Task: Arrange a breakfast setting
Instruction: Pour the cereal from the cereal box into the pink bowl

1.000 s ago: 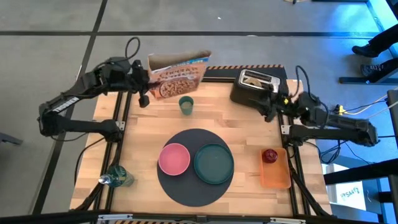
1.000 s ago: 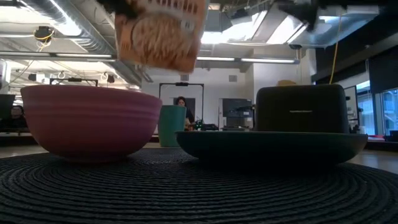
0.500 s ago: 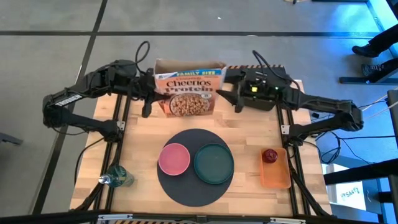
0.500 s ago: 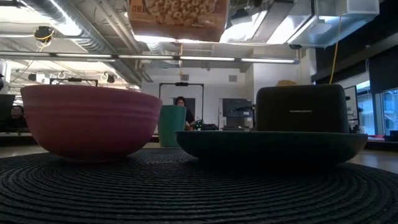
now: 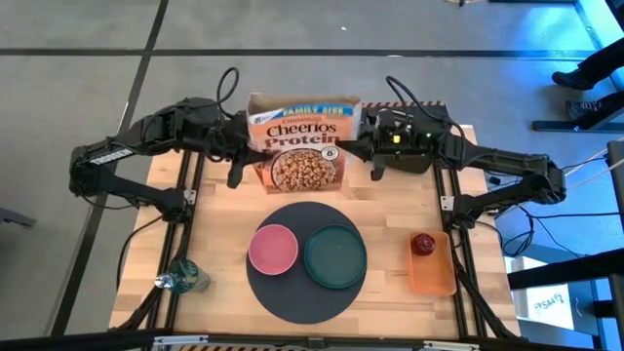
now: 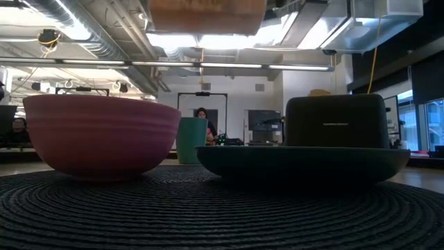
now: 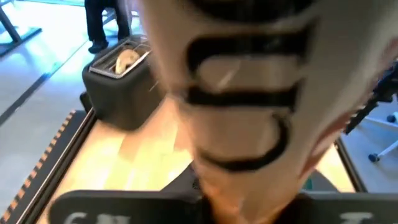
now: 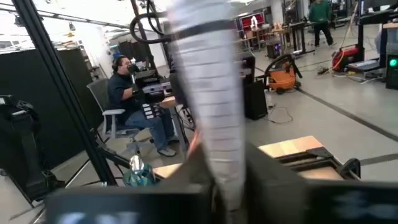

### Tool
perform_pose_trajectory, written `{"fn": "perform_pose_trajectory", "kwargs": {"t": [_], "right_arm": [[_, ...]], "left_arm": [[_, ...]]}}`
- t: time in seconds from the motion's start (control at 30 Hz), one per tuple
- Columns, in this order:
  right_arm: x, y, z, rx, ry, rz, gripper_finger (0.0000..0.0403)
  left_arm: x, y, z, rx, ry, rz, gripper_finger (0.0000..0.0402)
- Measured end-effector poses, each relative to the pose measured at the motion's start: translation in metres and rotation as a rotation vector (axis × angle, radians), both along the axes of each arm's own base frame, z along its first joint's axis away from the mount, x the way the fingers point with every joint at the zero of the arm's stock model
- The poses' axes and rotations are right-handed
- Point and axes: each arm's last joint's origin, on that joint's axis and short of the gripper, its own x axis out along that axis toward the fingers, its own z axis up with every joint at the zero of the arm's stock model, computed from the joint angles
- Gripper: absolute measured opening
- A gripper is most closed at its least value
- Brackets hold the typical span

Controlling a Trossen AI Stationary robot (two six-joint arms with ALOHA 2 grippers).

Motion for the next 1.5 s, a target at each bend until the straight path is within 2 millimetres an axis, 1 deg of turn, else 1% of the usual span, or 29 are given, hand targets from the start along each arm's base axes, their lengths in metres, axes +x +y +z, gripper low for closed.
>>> {"fn": "perform_pose_trajectory", "kwargs": {"t": [0.13, 0.27, 0.4, 0.47, 0.53, 0.6, 0.77, 0.93, 1.1, 1.2, 1.27, 1.5], "right_arm": [[-0.001, 0.001, 0.006, 0.014, -0.064, 0.007, 0.0009], [-0.013, 0.003, 0.024, -0.016, -0.203, -0.011, 0.0003], [-0.027, 0.001, 0.037, -0.059, -0.292, -0.045, 0.0001], [-0.028, 0.002, 0.04, -0.069, -0.318, -0.03, 0.0001], [-0.028, 0.002, 0.042, -0.073, -0.345, -0.027, 0.0001], [-0.029, 0.003, 0.044, -0.08, -0.37, -0.027, 0.0001], [-0.031, 0.003, 0.048, -0.091, -0.429, -0.042, 0.0], [-0.032, 0.003, 0.05, -0.098, -0.445, -0.046, 0.0], [-0.03, 0.002, 0.05, -0.087, -0.453, -0.06, 0.0], [-0.03, 0.002, 0.05, -0.083, -0.453, -0.057, 0.0], [-0.03, 0.003, 0.05, -0.086, -0.457, -0.038, 0.0], [-0.03, 0.005, 0.049, -0.078, -0.436, 0.043, 0.0002]], "left_arm": [[0.004, 0.001, 0.001, -0.005, -0.016, -0.001, 0.0068], [0.003, 0.001, 0.0, -0.073, -0.012, 0.027, 0.0116], [-0.004, -0.002, 0.004, -0.152, -0.036, 0.016, 0.0169], [-0.008, -0.003, 0.007, -0.159, -0.051, 0.014, 0.0196], [-0.008, -0.004, 0.007, -0.158, -0.052, 0.014, 0.0222], [-0.005, -0.005, 0.006, -0.162, -0.054, 0.005, 0.0245], [0.012, -0.013, 0.007, -0.168, -0.098, -0.045, 0.0293], [0.035, -0.015, 0.002, -0.159, -0.126, -0.059, 0.032], [0.053, -0.013, -0.003, -0.152, -0.14, -0.054, 0.0321], [0.06, -0.013, -0.01, -0.16, -0.1, -0.057, 0.0301], [0.061, -0.014, -0.012, -0.151, -0.087, -0.065, 0.0274], [0.057, -0.017, -0.012, -0.078, -0.07, -0.069, 0.0151]]}}
